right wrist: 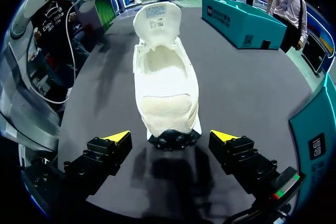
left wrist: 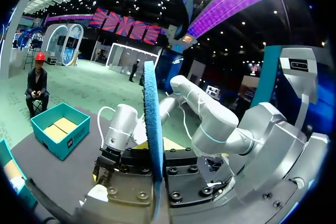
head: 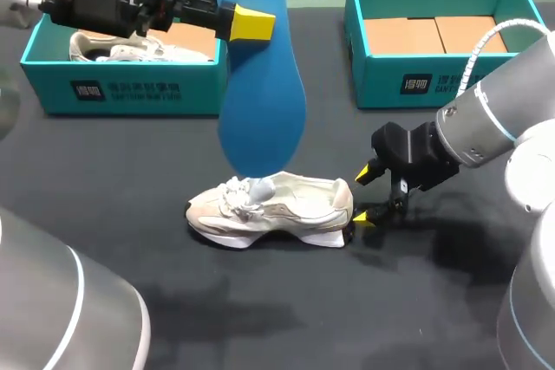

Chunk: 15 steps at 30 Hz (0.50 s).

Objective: Take the shoe out of the shoebox, open the shoe tongue, remove and reinsert the insole, then place the shoe into the shoebox

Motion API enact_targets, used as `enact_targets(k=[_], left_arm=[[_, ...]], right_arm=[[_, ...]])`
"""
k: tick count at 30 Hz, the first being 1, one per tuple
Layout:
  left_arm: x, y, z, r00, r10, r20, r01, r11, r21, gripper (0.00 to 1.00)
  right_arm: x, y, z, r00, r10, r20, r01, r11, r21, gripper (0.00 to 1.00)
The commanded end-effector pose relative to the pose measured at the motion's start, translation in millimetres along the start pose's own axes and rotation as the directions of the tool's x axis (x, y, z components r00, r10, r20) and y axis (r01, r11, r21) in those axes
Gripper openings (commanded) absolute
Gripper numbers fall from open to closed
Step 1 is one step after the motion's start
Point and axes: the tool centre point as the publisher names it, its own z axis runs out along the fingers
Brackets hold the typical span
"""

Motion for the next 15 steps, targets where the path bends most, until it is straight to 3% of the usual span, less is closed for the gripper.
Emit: enact_targets(k=[1, 7, 11, 15], left_arm=[[-1.4, -1.1, 1.8, 1.0, 0.0, -0.002, 0.0, 1.0, -0.002, 0.0], [-1.4, -1.1, 1.8, 1.0, 0.0, -0.002, 0.0, 1.0, -0.002, 0.0], [-1.4, -1.1, 1.8, 1.0, 0.0, -0.002, 0.0, 1.0, -0.002, 0.0], [-1.4, -1.1, 1.8, 1.0, 0.0, -0.002, 0.0, 1.0, -0.002, 0.0]], right_arm=[[-1.2, 16.9, 5.9, 0.999, 0.045, 0.011, -0.046, 0.988, 0.147, 1.0], [-0.4, 36.4, 3.7, 0.996, 0.083, 0.034, -0.089, 0.954, 0.285, 1.0], [2.6, 48.3, 1.8, 0.994, 0.091, 0.056, -0.106, 0.907, 0.406, 1.0], [3.7, 54.0, -0.5, 0.994, 0.097, 0.059, -0.113, 0.871, 0.477, 1.0]])
